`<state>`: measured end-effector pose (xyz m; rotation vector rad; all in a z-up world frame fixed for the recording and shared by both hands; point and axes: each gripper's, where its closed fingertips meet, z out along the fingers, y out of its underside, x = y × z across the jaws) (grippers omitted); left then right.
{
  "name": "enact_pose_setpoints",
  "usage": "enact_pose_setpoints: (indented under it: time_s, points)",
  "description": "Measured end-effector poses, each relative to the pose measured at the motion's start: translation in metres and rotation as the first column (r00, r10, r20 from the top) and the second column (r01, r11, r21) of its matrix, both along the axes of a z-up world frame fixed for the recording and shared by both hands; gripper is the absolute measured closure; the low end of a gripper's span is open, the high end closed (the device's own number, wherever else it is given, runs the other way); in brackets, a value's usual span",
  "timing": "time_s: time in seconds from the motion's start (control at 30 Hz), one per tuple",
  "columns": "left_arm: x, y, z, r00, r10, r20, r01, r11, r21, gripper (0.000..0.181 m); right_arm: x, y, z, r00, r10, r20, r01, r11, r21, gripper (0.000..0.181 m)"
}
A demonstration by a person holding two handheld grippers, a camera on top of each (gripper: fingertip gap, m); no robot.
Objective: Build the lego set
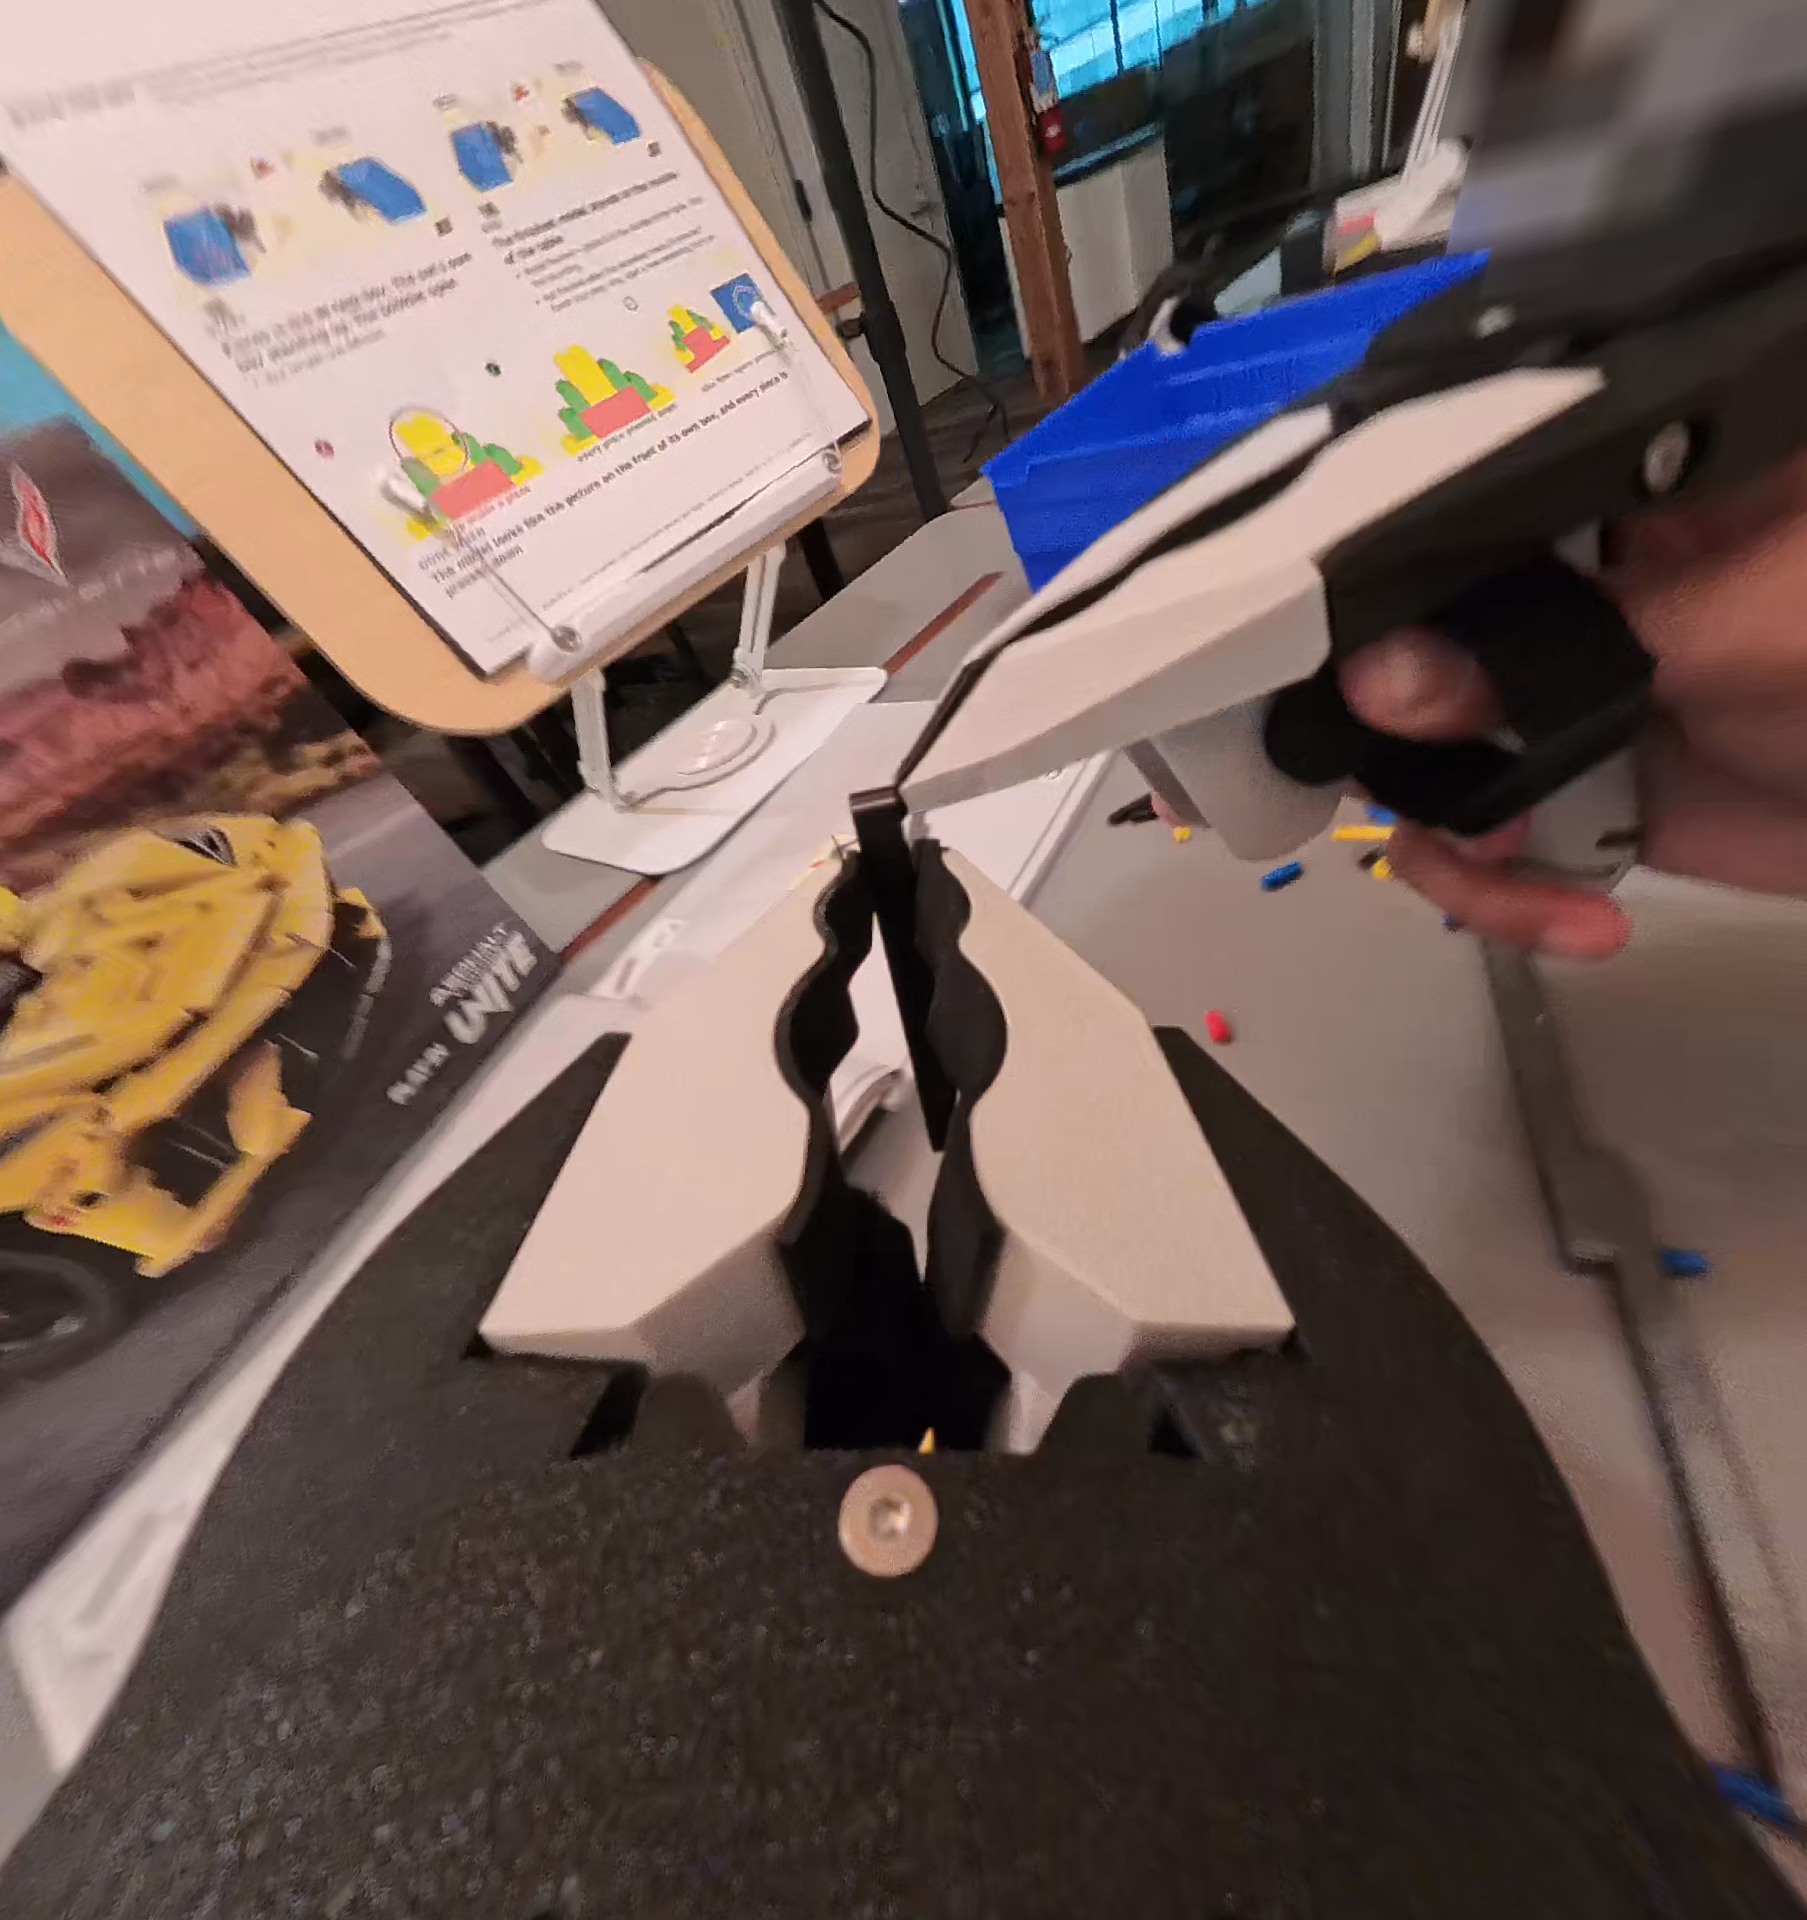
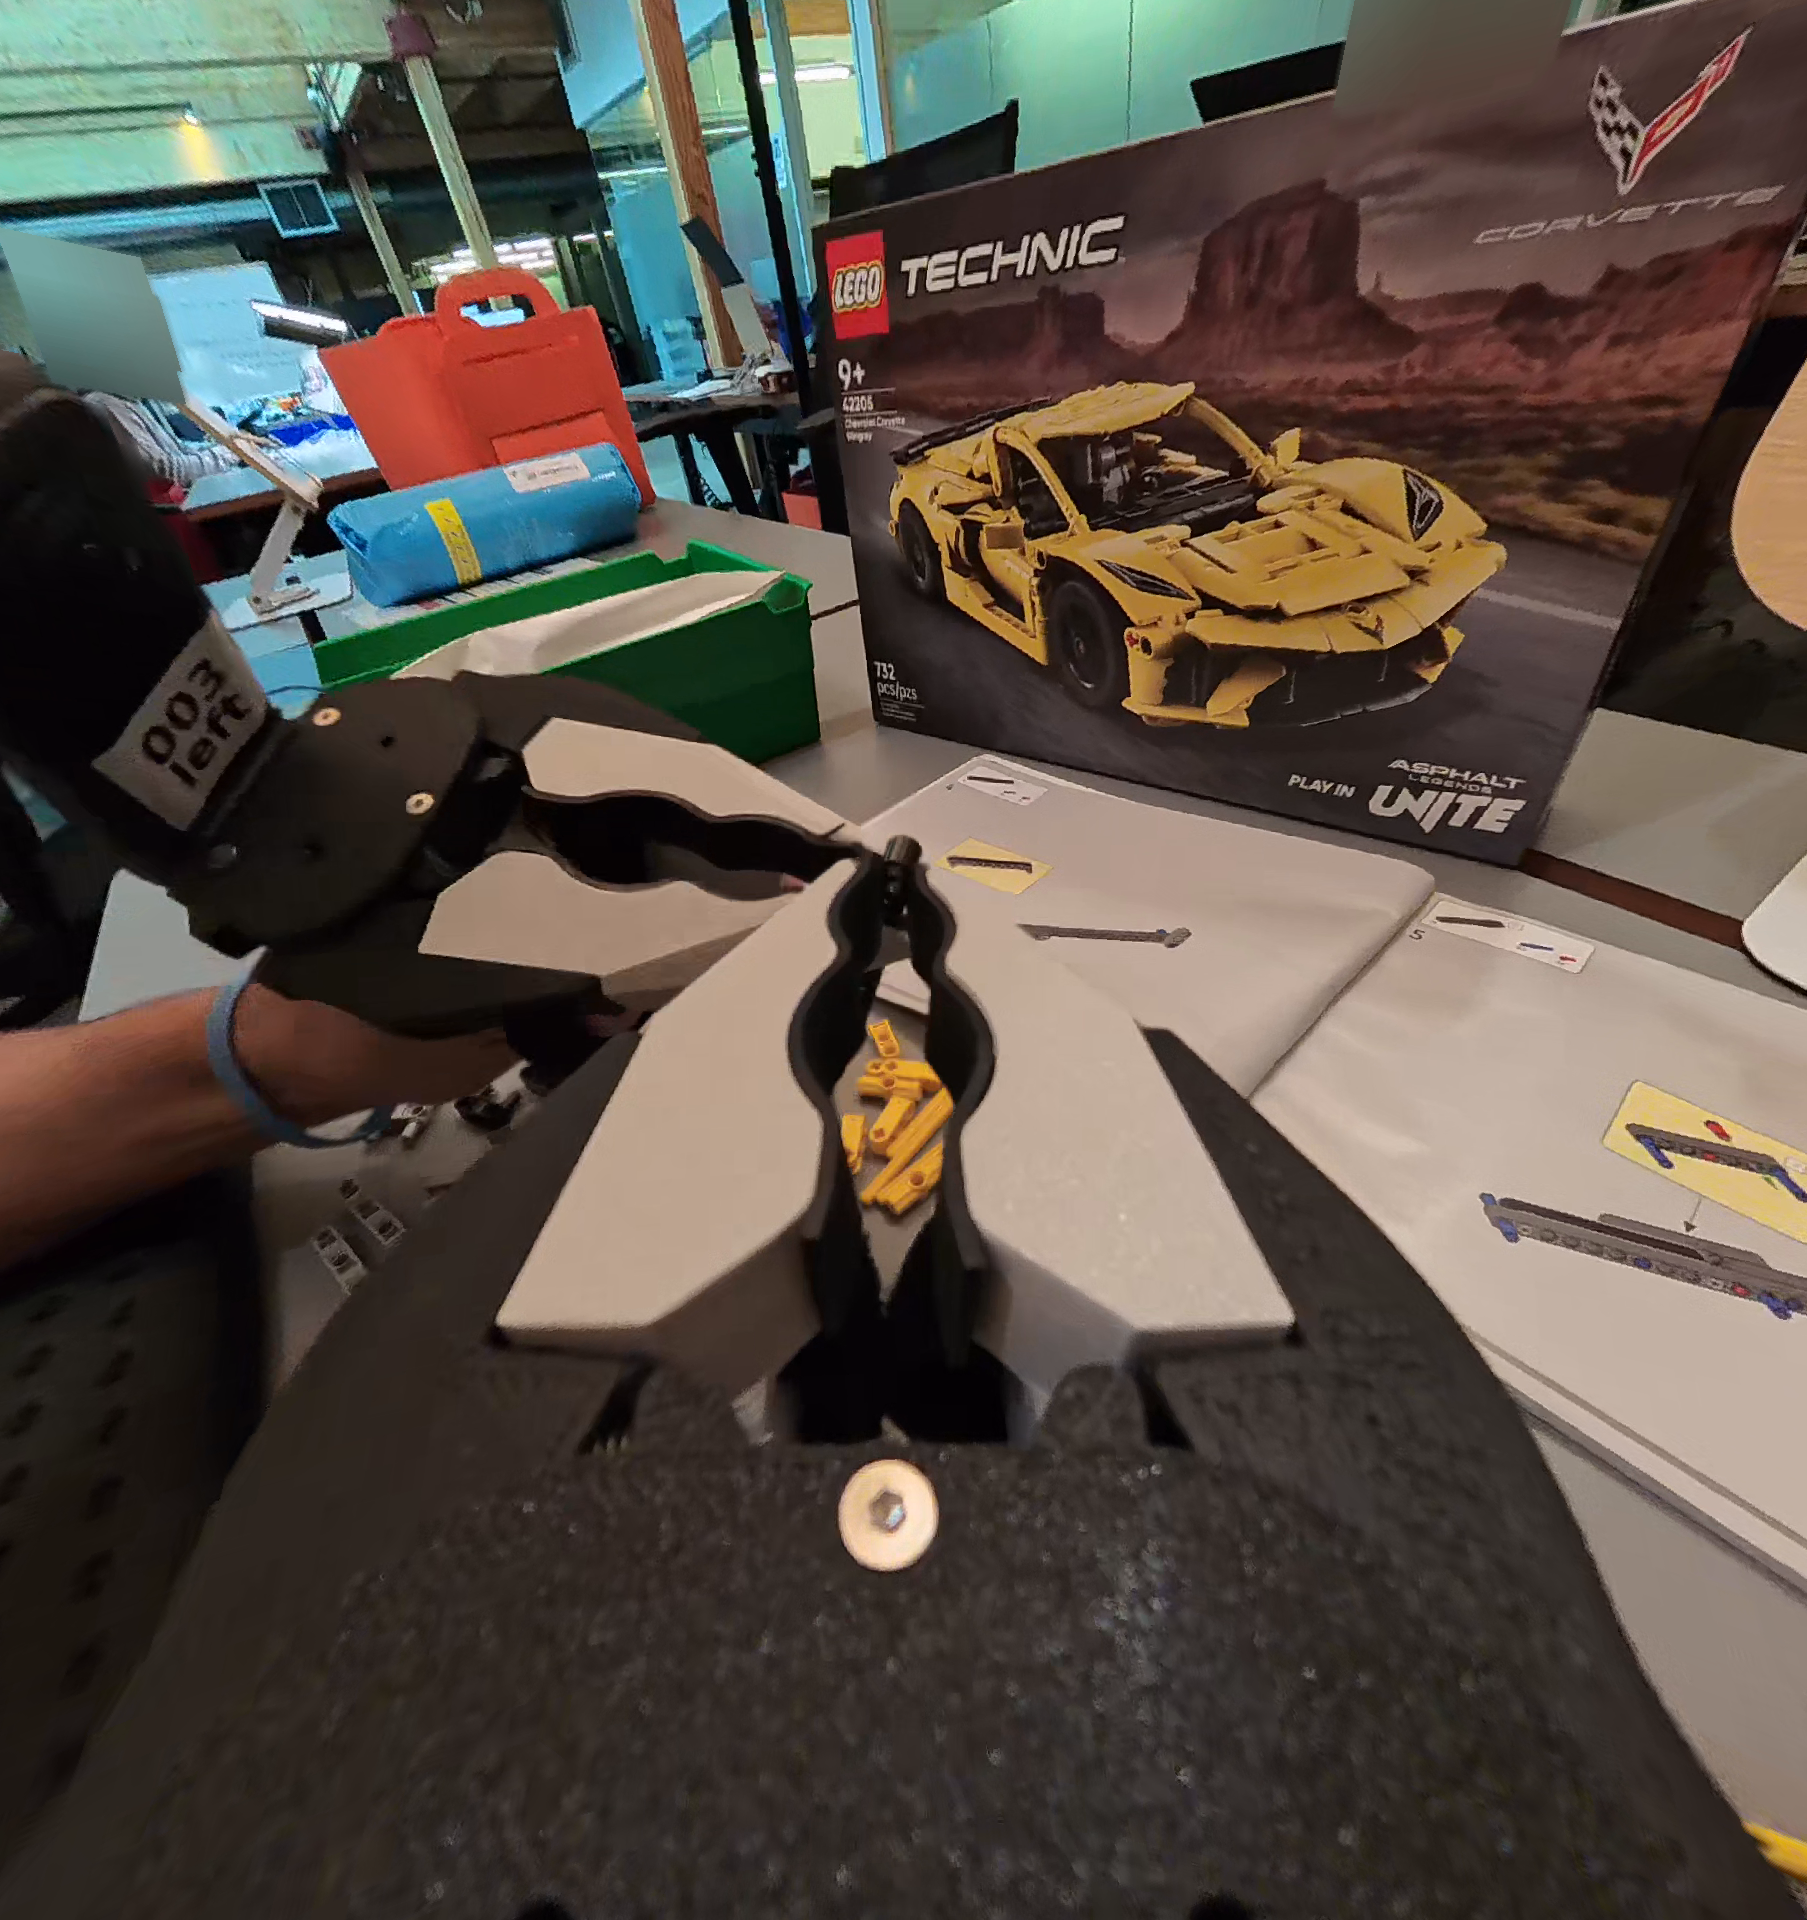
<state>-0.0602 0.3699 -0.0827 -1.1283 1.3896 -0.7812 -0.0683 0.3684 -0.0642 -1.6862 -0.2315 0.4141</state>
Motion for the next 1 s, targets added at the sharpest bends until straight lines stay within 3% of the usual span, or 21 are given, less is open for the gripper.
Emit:
enact_pose_setpoints:
  time_s: [0.2, 0.33, 0.8, 0.93, 1.0]
  points:
    - [0.004, 0.000, 0.006, 0.996, -0.009, 0.088, 0.036, 0.951, -0.307, 0.175, 0.002, 0.003, 0.005, 0.993, -0.067, 0.102, 0.061, 0.996, 0.063, 0.177]
    - [0.004, -0.004, 0.007, 0.993, -0.036, 0.111, 0.077, 0.918, -0.389, 0.175, 0.002, 0.002, 0.006, 0.973, -0.129, 0.190, 0.109, 0.988, 0.111, 0.177]
    - [0.005, -0.005, 0.011, 0.984, -0.044, 0.175, 0.134, 0.826, -0.547, 0.175, 0.002, 0.005, 0.009, 0.927, -0.231, 0.296, 0.180, 0.966, 0.188, 0.177]
    - [0.005, -0.004, 0.012, 0.983, -0.034, 0.180, 0.128, 0.827, -0.547, 0.175, 0.002, 0.005, 0.010, 0.911, -0.248, 0.330, 0.188, 0.961, 0.203, 0.177]
    - [0.005, -0.002, 0.010, 0.987, -0.011, 0.159, 0.087, 0.871, -0.484, 0.175, 0.002, 0.006, 0.008, 0.934, -0.219, 0.282, 0.175, 0.970, 0.172, 0.177]
